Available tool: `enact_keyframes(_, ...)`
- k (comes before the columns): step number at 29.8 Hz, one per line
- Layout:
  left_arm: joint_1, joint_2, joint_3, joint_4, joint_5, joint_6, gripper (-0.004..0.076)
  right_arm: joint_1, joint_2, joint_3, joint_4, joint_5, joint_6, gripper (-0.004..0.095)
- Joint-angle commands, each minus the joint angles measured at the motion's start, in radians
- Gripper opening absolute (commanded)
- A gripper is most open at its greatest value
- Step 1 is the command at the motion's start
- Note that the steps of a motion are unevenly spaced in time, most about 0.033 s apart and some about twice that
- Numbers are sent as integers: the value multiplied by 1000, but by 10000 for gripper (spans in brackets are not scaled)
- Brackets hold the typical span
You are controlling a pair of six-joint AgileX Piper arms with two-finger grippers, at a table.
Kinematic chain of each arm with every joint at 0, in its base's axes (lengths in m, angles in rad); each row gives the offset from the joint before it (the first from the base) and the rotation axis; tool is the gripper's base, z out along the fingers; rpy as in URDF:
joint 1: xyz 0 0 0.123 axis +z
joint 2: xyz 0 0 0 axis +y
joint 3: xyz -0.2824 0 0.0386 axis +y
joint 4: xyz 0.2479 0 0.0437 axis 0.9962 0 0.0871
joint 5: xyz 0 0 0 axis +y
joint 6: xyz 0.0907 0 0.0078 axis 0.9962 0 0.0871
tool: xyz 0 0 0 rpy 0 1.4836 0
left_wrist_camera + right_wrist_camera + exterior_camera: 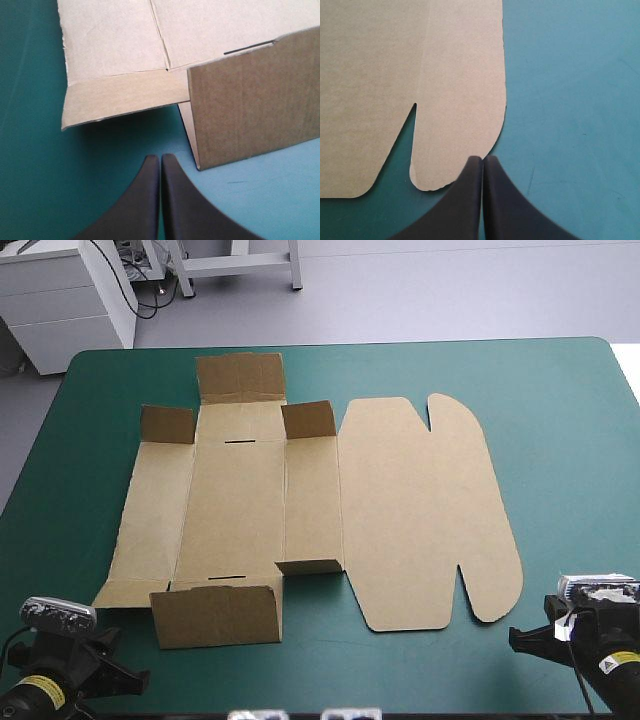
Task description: Fold the box
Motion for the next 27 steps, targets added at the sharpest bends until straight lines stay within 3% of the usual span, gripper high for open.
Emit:
enact_keyframes(1, -7, 10, -24, 12, -53, -9, -8, 4, 9, -27, 6, -62, -10, -4)
enact_keyframes(12, -7, 112, -134, 16, 21, -9, -8, 4, 9, -27, 6, -62, -10, -4)
enact_keyframes(20, -7, 372, -356, 39, -5, 25, -8, 4, 9, -27, 6, -62, -10, -4)
enact_keyframes(27, -7, 600, -476, 260, -60, -63, -6, 4, 9, -27, 6, -62, -10, -4)
